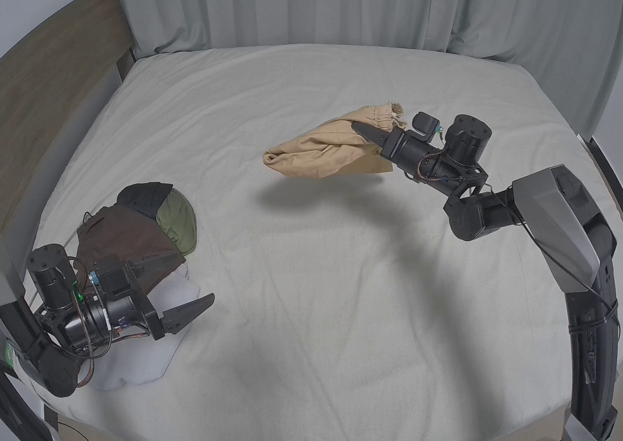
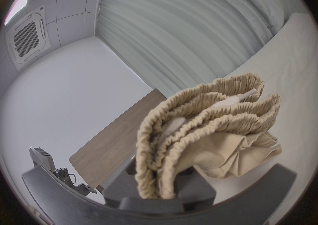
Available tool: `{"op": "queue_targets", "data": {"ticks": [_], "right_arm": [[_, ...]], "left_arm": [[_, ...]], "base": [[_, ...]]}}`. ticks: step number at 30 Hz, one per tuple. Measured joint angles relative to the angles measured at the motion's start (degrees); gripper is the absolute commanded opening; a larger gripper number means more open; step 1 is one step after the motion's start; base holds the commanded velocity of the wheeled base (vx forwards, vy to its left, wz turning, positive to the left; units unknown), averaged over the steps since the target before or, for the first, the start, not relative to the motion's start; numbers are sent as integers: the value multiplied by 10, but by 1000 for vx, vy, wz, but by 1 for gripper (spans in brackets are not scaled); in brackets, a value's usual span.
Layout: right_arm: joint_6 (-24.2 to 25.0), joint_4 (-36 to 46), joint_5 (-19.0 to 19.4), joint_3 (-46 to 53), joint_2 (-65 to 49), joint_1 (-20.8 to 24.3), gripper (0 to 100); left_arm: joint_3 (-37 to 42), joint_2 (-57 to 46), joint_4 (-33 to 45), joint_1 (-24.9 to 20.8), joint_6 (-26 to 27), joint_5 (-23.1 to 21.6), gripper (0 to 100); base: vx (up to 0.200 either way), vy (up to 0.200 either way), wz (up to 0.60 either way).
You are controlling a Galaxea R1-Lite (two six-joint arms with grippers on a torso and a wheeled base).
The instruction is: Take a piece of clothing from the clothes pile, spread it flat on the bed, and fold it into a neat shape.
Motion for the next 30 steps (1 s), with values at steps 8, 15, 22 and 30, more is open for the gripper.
{"op": "queue_targets", "data": {"ticks": [8,15,22,30], "right_arm": [[0,11,-1,-58,38,-5,0],[0,14,-1,-96,79,-20,0],[-1,8,-1,-78,95,-21,0],[-6,-36,-1,19,100,-24,0]], "left_arm": [[0,0,0,0,0,0,100],[0,0,0,1,0,-1,100],[0,0,0,1,-1,-1,100],[2,-1,-1,2,0,-5,100]], "base": [[0,0,0],[0,0,0],[0,0,0],[0,0,0]]}}
